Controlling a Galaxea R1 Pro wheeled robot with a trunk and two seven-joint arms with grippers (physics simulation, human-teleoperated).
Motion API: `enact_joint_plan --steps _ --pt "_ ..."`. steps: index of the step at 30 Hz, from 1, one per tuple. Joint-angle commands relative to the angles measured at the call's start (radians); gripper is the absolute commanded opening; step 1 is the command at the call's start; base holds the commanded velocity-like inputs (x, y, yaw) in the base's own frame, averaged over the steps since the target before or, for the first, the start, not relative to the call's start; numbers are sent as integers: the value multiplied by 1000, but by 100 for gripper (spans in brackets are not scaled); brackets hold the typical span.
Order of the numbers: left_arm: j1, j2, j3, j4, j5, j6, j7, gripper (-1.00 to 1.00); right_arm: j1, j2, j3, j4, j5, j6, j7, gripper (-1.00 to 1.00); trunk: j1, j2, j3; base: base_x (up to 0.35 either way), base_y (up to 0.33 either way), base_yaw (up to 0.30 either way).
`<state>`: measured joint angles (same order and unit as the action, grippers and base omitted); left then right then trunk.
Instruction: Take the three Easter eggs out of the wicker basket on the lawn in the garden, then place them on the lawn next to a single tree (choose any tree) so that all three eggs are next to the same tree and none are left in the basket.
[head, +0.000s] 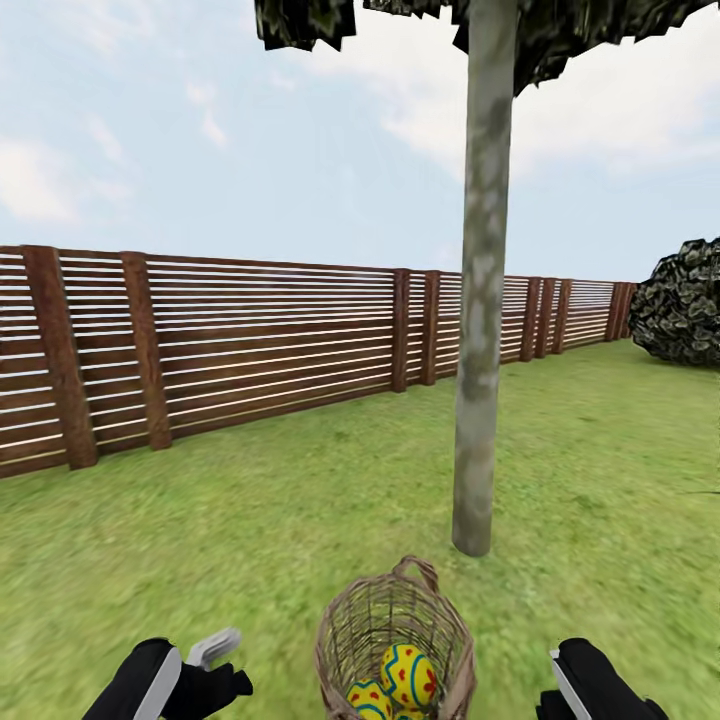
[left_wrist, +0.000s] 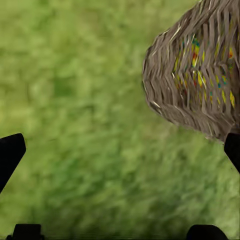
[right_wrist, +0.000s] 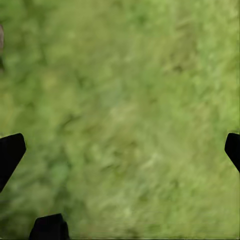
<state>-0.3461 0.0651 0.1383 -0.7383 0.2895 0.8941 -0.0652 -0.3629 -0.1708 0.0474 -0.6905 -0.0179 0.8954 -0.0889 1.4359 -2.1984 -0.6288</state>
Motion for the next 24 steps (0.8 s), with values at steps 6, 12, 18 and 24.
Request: enact_joint_plan --steps 6,12,18,24 --pt "-1 0 2 0 -6 4 -6 100 -1 -2 5 -1 -1 5 -5 100 -1 -1 -1 -299 170 -11" --pt "0 1 3 -1 -6 -2 -5 100 -1 -3 5 0 -2 5 -5 100 -1 -1 -1 83 267 -158" --pt "0 14 6 -3 -6 0 -6 100 -1 -18 2 -1 -5 5 -2 100 -1 -1 -1 205 284 -282" --pt "0 93 7 -8 -6 4 -7 100 -1 -94 2 -2 -7 5 84 100 -1 -1 -1 209 231 -288"
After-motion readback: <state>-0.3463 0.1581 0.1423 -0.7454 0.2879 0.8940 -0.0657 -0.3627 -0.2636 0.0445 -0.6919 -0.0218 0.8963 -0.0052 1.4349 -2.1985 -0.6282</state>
